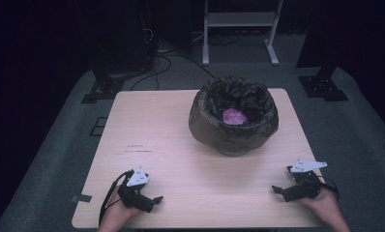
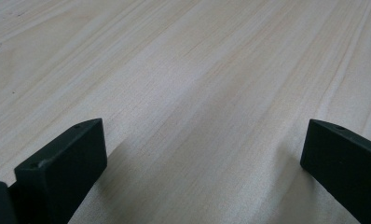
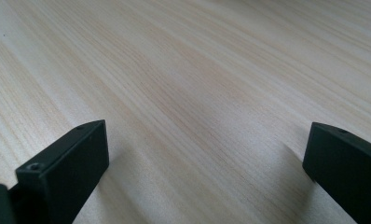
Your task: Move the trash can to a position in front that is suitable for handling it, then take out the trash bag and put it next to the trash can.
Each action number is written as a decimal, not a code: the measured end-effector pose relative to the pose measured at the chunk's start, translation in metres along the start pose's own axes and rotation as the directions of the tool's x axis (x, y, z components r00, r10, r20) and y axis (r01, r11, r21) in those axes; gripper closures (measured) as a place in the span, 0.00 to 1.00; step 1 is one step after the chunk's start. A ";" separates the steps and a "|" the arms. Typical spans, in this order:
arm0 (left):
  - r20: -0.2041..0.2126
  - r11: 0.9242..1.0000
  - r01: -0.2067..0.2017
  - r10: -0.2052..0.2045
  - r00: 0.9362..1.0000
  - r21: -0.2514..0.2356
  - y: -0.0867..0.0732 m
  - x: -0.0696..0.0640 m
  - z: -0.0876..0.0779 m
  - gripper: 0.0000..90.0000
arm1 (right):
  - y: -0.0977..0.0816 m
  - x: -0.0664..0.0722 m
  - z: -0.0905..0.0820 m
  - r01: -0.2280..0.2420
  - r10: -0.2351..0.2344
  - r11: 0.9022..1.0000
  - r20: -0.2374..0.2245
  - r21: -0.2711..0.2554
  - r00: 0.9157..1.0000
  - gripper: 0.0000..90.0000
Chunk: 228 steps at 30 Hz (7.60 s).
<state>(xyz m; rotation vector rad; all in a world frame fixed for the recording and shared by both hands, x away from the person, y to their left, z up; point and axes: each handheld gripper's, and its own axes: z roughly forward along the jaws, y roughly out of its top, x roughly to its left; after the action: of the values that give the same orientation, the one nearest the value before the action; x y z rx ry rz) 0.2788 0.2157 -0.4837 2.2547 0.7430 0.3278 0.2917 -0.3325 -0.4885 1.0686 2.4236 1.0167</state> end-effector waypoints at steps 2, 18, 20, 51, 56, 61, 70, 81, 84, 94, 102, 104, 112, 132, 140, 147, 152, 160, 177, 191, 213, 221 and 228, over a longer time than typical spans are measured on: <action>0.000 1.000 0.000 0.000 1.000 -0.001 0.000 0.000 0.000 0.00 | 0.000 0.000 0.000 -0.002 0.002 1.000 0.002 0.000 1.000 0.00; -0.006 1.000 0.005 -0.005 1.000 0.000 0.000 0.000 0.000 0.00 | 0.010 -0.006 -0.019 -0.077 0.078 0.996 0.024 -0.052 0.997 0.00; -0.006 1.000 0.005 -0.005 1.000 0.000 0.000 0.000 0.000 0.00 | 0.012 -0.007 -0.022 -0.071 0.073 0.996 0.032 -0.058 0.997 0.00; -0.008 1.000 0.007 -0.007 1.000 0.001 0.000 0.000 0.000 0.00 | 0.079 -0.031 -0.067 -0.120 0.131 0.975 0.045 -0.188 0.990 0.00; -0.008 1.000 0.007 -0.007 1.000 -0.002 0.000 0.000 0.000 0.00 | 0.096 -0.033 -0.076 -0.131 0.141 0.969 0.034 -0.208 0.989 0.00; -0.008 1.000 0.007 -0.007 1.000 -0.002 0.000 0.000 0.000 0.00 | 0.110 -0.036 -0.084 -0.143 0.150 0.960 0.010 -0.240 0.989 0.00; -0.007 1.000 0.009 -0.009 1.000 -0.002 0.000 0.000 0.000 0.00 | 0.156 -0.037 -0.093 -0.110 0.120 0.957 0.018 -0.268 0.993 0.00; -0.008 1.000 0.008 -0.008 1.000 -0.002 0.000 0.000 0.000 0.00 | 0.205 -0.042 -0.076 -0.098 0.100 0.961 -0.005 -0.257 0.995 0.00; -0.009 1.000 0.008 -0.008 1.000 -0.003 0.000 0.000 0.000 0.00 | 0.211 -0.043 -0.071 -0.099 0.100 0.963 -0.009 -0.250 0.995 0.00; -0.009 1.000 0.005 -0.005 1.000 -0.001 0.000 0.000 0.000 0.00 | 0.222 -0.052 -0.029 -0.100 0.102 0.980 0.004 -0.171 0.995 0.00; -0.008 1.000 0.004 -0.004 1.000 0.000 0.000 0.000 0.000 0.00 | 0.214 -0.054 -0.014 -0.126 0.124 0.983 -0.021 -0.134 0.992 0.00; -0.009 1.000 0.005 -0.005 1.000 -0.001 0.000 0.000 0.000 0.00 | 0.213 -0.054 -0.015 -0.129 0.125 0.982 -0.034 -0.136 0.992 0.00; -0.009 1.000 0.006 -0.006 1.000 -0.002 0.000 0.000 0.000 0.00 | 0.210 -0.047 -0.021 -0.101 0.096 0.989 -0.050 -0.106 0.994 0.00; -0.010 1.000 0.008 -0.008 1.000 -0.002 0.000 -0.001 0.000 0.00 | 0.171 -0.001 -0.060 -0.023 0.009 0.995 -0.139 -0.096 0.990 0.00; -0.008 1.000 0.010 -0.010 1.000 -0.001 0.000 -0.001 0.000 0.00 | 0.160 0.021 -0.071 0.000 -0.015 0.997 -0.183 -0.081 0.983 0.00; -0.010 1.000 0.011 -0.011 1.000 -0.003 -0.001 -0.001 0.000 0.00 | 0.151 0.040 -0.082 0.019 -0.033 0.997 -0.188 -0.072 0.982 0.00; -0.011 1.000 0.012 -0.012 1.000 -0.004 -0.001 -0.001 0.000 0.00 | 0.146 0.052 -0.087 0.030 -0.041 0.998 -0.196 -0.059 0.980 0.00; -0.011 1.000 0.012 -0.012 1.000 -0.003 -0.001 -0.001 0.000 0.00 | 0.139 0.067 -0.094 0.038 -0.048 0.998 -0.216 -0.051 0.975 0.00; -0.004 1.000 0.020 -0.020 1.000 0.011 0.002 -0.002 0.000 0.00 | 0.133 0.033 -0.126 -0.167 0.143 0.967 -0.135 -0.192 0.981 0.00; 0.077 1.000 0.001 0.001 0.997 -0.022 0.030 -0.006 -0.024 0.00 | 0.117 0.022 -0.140 -0.128 0.110 0.958 -0.085 -0.255 0.990 0.00; 0.259 0.984 -0.065 0.107 0.960 -0.167 0.101 -0.027 -0.061 0.00 | 0.112 0.014 -0.139 -0.145 0.128 0.958 -0.083 -0.248 0.988 0.00; 0.289 0.973 -0.097 0.157 0.944 -0.210 0.120 -0.032 -0.064 0.00 | 0.112 0.014 -0.140 -0.145 0.129 0.957 -0.079 -0.251 0.988 0.00; 0.306 0.963 -0.111 0.186 0.934 -0.244 0.137 -0.029 -0.063 0.00 | 0.112 0.014 -0.139 -0.151 0.135 0.957 -0.079 -0.248 0.988 0.00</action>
<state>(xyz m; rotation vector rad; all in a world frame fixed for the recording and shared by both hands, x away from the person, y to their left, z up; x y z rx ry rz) 0.2849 0.1561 -0.3428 2.0829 0.3422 0.0963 0.2685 -0.3372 -0.3107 1.1486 2.2097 1.3828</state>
